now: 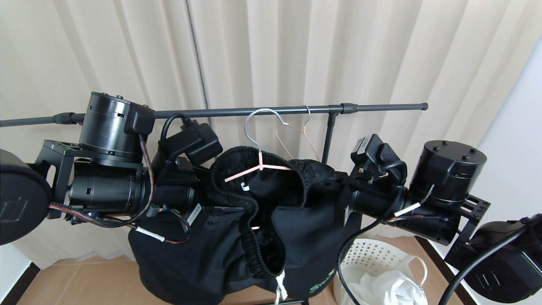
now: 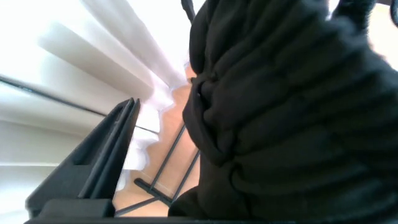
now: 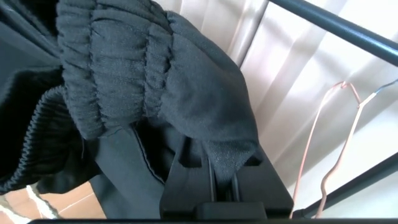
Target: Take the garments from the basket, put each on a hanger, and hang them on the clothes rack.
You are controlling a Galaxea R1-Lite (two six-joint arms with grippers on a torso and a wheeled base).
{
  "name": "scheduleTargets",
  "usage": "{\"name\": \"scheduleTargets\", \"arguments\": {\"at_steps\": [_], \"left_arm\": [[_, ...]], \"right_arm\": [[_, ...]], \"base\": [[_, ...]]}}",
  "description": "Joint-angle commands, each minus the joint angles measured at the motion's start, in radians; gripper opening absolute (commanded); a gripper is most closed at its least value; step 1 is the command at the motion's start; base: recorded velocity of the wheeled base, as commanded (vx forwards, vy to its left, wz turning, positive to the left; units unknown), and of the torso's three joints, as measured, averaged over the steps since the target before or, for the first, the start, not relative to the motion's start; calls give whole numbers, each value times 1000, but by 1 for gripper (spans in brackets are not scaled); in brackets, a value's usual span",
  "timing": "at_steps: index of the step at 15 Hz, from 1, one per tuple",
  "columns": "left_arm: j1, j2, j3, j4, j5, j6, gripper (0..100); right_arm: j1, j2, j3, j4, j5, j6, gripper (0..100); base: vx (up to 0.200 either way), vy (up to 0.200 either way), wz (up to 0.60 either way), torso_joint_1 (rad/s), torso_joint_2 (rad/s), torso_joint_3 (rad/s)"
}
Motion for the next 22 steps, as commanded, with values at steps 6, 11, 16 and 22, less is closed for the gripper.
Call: {"name": "scheduleTargets", "arguments": {"at_steps": [6,11,16,22], "left_arm": [[3,-16,20,1,4,4,0],[3,-31,27,-8,5,4,0],[8,-34,96,-145,7,-2,0],[12,-80,138,-185,5,-2,0]], "right_arm": [[0,-12,3,0,1,0,0],[-1,-14,13,2,21,-47,0],[-21,-23,20,7,62,-47,100],[-145,-67,22,14,223,-47,100]], "base": [[0,0,0,0,0,0],[0,0,0,0,0,0],[0,0,0,0,0,0],[0,0,0,0,0,0]]}}
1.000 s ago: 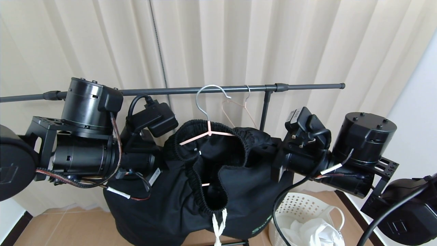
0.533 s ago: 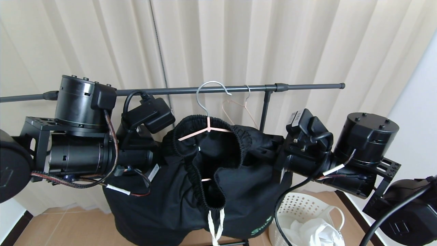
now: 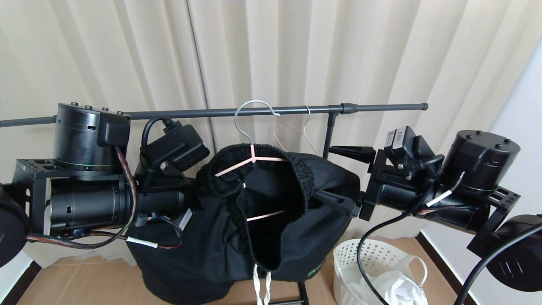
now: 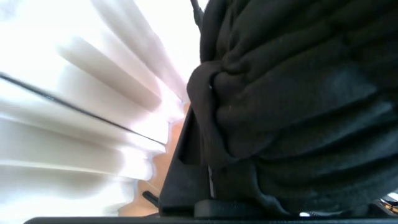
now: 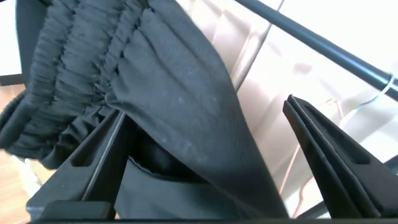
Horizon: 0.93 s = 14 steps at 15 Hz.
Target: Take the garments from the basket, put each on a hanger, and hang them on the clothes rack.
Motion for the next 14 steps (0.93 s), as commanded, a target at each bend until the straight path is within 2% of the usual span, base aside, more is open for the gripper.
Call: {"name": "scheduleTargets", "arguments": {"at_steps": [1,3,6,9,12,14], "left_arm": [[2,-27,7,0,-1,-1,0],[11,-39,10,1,-2,-3,0],[20,-56,15,0,-2,-18,0],[51,-83,30,1,-5,-22,0],[63,-114,51,1,-7,-30,0],[63,-126,51,1,-8,-53,0]], "right_arm": [[-38,-22,11,0,47,-1,100],[-60,-26,33,-2,93,-5,100],[-64,-20,42,-2,113,-48,100],[-121,-29,44,0,216,-53,100],[-183,-5,27,0,288,-47,100],[-206,51,1,0,302,-47,100]], "base": [[0,0,0,0,0,0],[0,0,0,0,0,0],[0,0,0,0,0,0],[0,0,0,0,0,0],[0,0,0,0,0,0],[0,0,0,0,0,0]]}}
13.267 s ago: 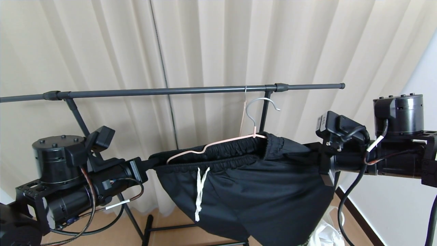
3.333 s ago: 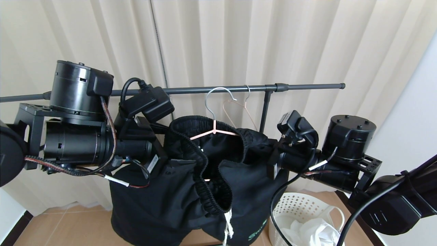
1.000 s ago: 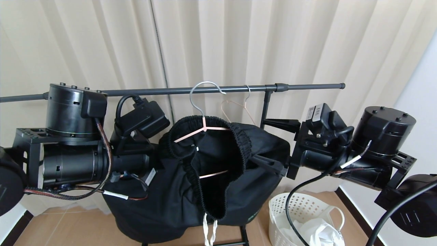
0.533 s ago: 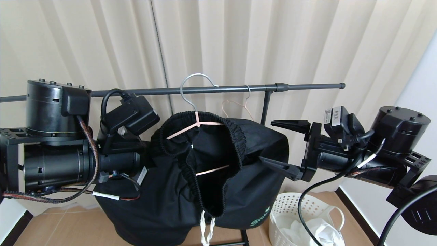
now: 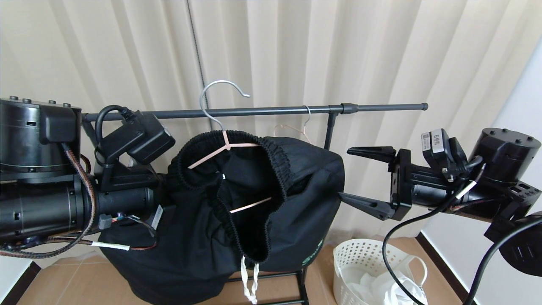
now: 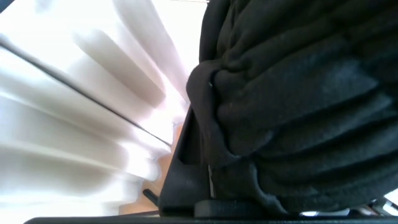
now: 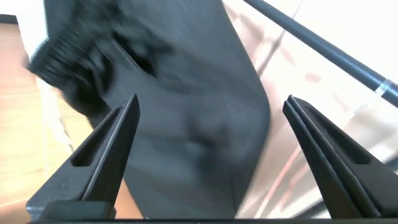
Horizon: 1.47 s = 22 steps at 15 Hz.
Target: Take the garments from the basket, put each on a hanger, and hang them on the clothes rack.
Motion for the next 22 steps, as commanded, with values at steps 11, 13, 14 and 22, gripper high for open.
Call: {"name": "scheduleTargets", "arguments": {"at_steps": [11,13,14,22], "left_arm": [[-3,-56,15,-1,0,-19,0],[-3,-59,15,-1,0,-19,0],[-3,-60,16,1,-1,-21,0],[0,-97,52,1,-14,-36,0]], "right_arm": [[-17,324,-117,-1,-5,1,100],[-20,331,-123,-1,-5,1,100],[-20,344,-126,-1,-5,1,100],[-36,351,-154,3,-24,3,0]], "base": [[0,0,0,0,0,0],[0,0,0,0,0,0],[0,0,0,0,0,0],[0,0,0,0,0,0]]}}
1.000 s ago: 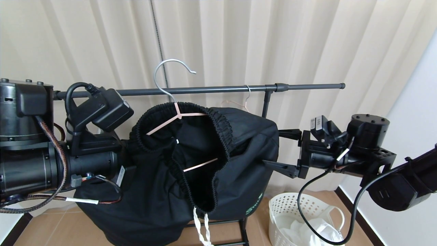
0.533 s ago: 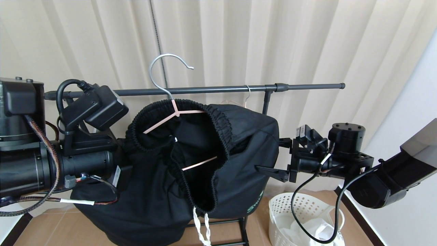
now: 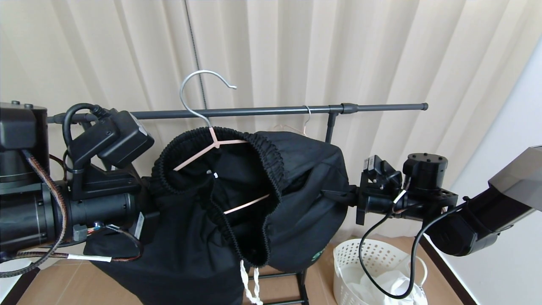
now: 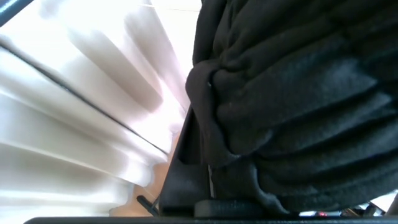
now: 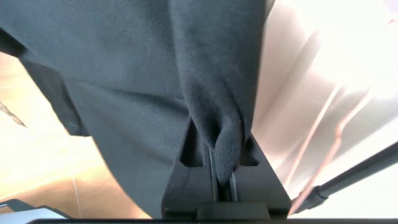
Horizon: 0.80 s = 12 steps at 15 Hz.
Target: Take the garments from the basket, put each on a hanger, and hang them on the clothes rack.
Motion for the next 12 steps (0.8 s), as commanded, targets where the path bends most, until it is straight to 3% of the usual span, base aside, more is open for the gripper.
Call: {"name": "scheduleTargets", "arguments": {"at_steps": [1,12], "left_arm": [[1,-26,11,0,-1,-21,0],[4,-122,38,3,-1,-110,0]], "right_arm": [[-10,6,-12,9,-3,0,0],[-31,60,-60,31,-46,0,0]], "base": [[0,0,0,0,0,0],[0,0,0,0,0,0]]}}
